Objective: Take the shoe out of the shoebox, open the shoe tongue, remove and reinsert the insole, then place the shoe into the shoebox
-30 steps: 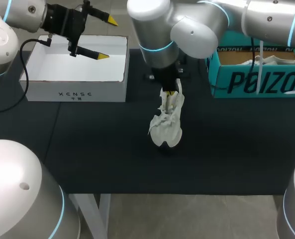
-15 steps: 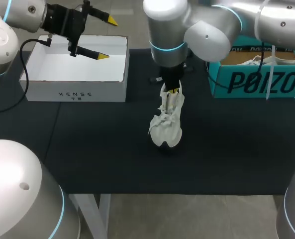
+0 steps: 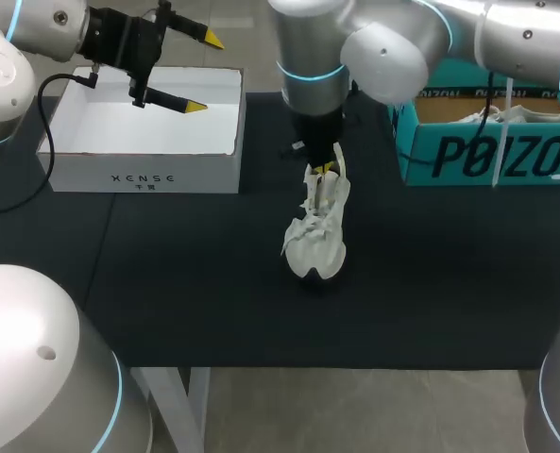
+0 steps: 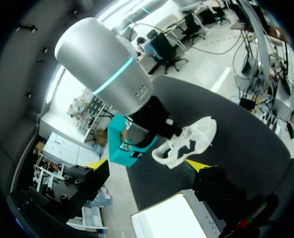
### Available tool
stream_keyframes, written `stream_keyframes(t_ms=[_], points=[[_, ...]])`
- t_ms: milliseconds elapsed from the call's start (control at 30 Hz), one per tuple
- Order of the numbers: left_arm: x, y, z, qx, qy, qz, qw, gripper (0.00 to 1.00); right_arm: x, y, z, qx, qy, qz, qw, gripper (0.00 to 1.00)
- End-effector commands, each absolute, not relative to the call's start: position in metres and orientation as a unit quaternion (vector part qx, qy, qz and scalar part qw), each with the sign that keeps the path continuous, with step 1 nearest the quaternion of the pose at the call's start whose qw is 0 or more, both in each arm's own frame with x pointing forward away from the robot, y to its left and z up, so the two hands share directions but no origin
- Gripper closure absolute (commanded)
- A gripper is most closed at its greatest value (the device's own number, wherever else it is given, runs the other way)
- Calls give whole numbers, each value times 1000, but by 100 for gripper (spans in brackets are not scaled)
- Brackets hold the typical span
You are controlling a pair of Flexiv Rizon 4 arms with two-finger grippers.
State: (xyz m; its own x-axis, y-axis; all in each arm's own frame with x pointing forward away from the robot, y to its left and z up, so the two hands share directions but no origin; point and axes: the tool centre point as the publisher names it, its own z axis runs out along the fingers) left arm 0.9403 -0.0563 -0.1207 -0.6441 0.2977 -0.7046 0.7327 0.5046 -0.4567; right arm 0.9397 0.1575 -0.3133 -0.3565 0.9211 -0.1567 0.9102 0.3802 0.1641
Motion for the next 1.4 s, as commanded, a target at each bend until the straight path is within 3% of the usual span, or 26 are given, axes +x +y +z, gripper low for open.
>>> stream_keyframes(t_ms=[33,333,400,467,500,533,800,900,1000,1033,1400], points=[[940,-57,-121,314,821,-385,282,0,958,129,-326,421,868,264,14,100],[940,-57,-121,314,821,-385,282,0,995,118,-310,308,926,220,1,99],[940,-57,-121,314,821,-385,282,0,1003,120,-310,289,937,197,5,81],[940,-57,-121,314,821,-385,282,0,1009,122,-309,265,946,186,2,78],[940,-57,-121,314,821,-385,282,0,1011,124,-309,256,951,173,2,65],[940,-57,-121,314,821,-385,282,0,1013,125,-309,246,955,162,2,58],[940,-57,-121,314,821,-385,282,0,1023,125,-314,186,975,122,16,43],[940,-57,-121,314,821,-385,282,0,1029,123,-315,167,979,113,28,44],[940,-57,-121,314,821,-385,282,0,1037,124,-316,150,982,104,37,36],[940,-57,-121,314,821,-385,282,0,1040,124,-316,149,983,102,38,23],[940,-57,-121,314,821,-385,282,0,1055,132,-336,137,986,80,44,22]])
